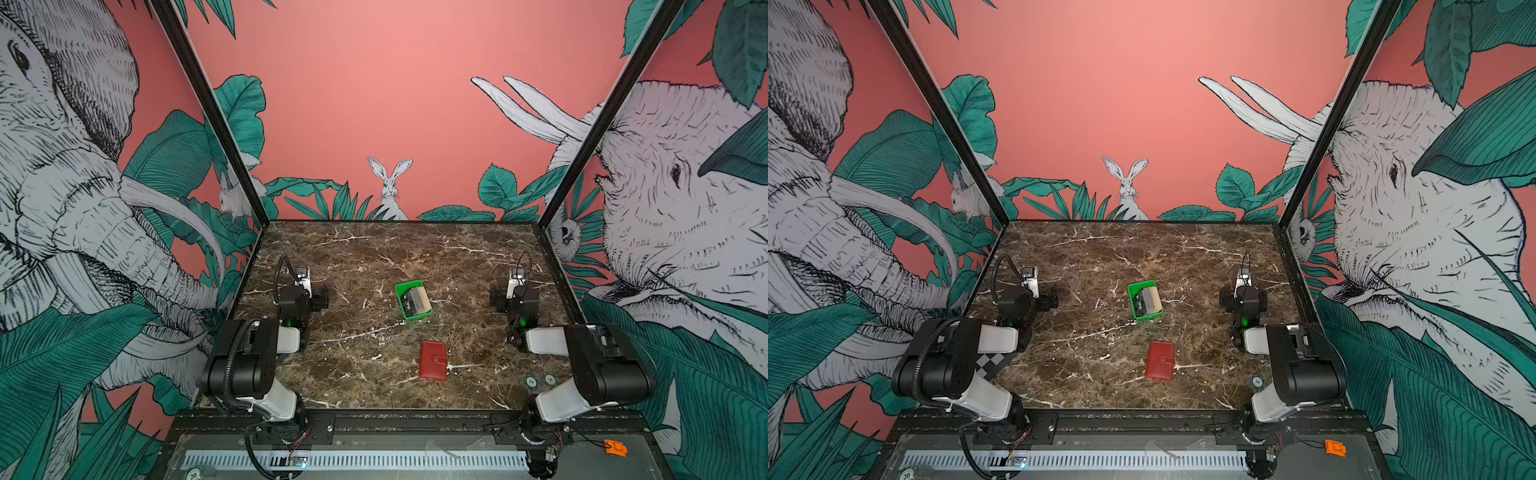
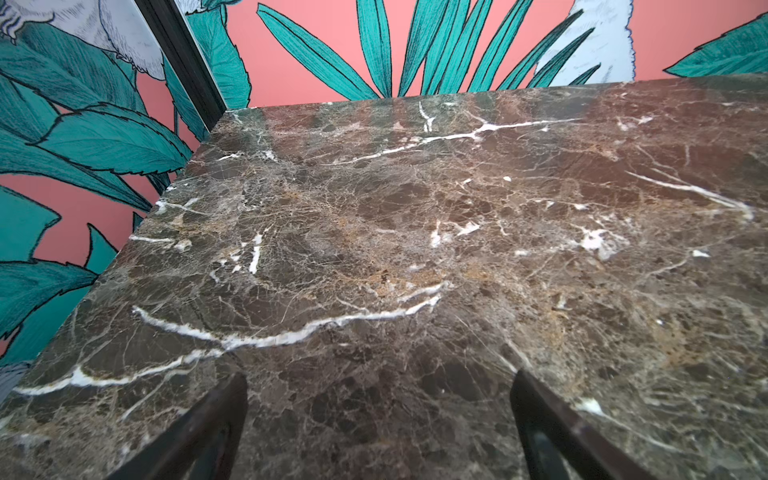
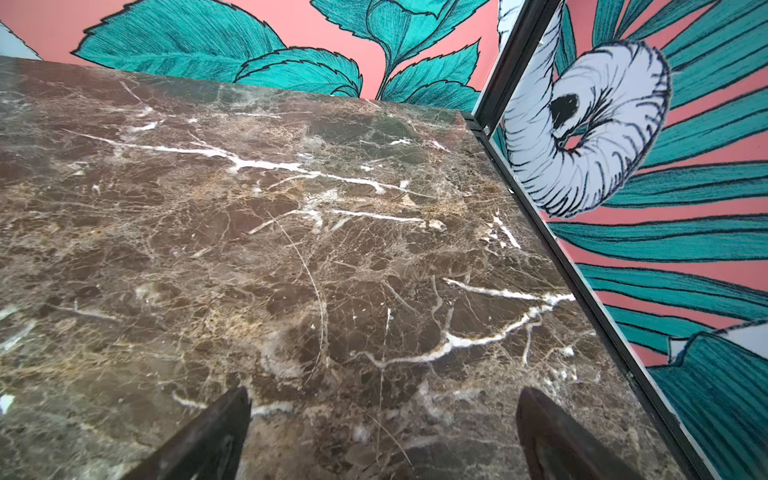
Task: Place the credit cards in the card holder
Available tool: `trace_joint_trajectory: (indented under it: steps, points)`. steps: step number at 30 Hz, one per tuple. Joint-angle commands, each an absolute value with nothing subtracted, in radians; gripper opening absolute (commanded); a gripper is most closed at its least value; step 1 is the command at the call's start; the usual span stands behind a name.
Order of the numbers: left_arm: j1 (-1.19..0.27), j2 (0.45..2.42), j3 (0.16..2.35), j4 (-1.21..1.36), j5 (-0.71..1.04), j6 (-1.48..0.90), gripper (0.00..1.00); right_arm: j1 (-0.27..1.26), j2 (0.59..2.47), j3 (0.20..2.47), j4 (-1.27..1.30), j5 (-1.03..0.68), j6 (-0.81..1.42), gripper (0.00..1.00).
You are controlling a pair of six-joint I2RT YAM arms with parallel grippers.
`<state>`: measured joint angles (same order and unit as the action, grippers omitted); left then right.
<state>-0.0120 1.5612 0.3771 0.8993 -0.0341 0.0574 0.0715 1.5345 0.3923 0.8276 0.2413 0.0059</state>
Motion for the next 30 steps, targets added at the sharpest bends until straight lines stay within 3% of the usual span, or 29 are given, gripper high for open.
trace_joint_trajectory:
  steps: [1, 7, 9, 30]
  points:
    - [-0.011, 1.549, 0.391, 0.906, -0.026, 0.075, 0.99, 0.066, 1.529, 0.392, 0.869, 0.236, 0.004, 0.98]
    - [-0.011, 1.549, 0.391, 0.906, -0.025, 0.075, 0.99, 0.049, 1.522, 0.314, 1.004, 0.097, -0.025, 0.98]
    - [-0.01, 1.549, 0.391, 0.905, -0.025, 0.075, 0.99, 0.05, 1.52, 0.366, 0.907, -0.019, -0.08, 0.98]
    - [-0.01, 1.549, 0.39, 0.906, -0.025, 0.075, 0.99, 0.02, 1.531, 0.416, 0.824, 0.033, -0.015, 0.98]
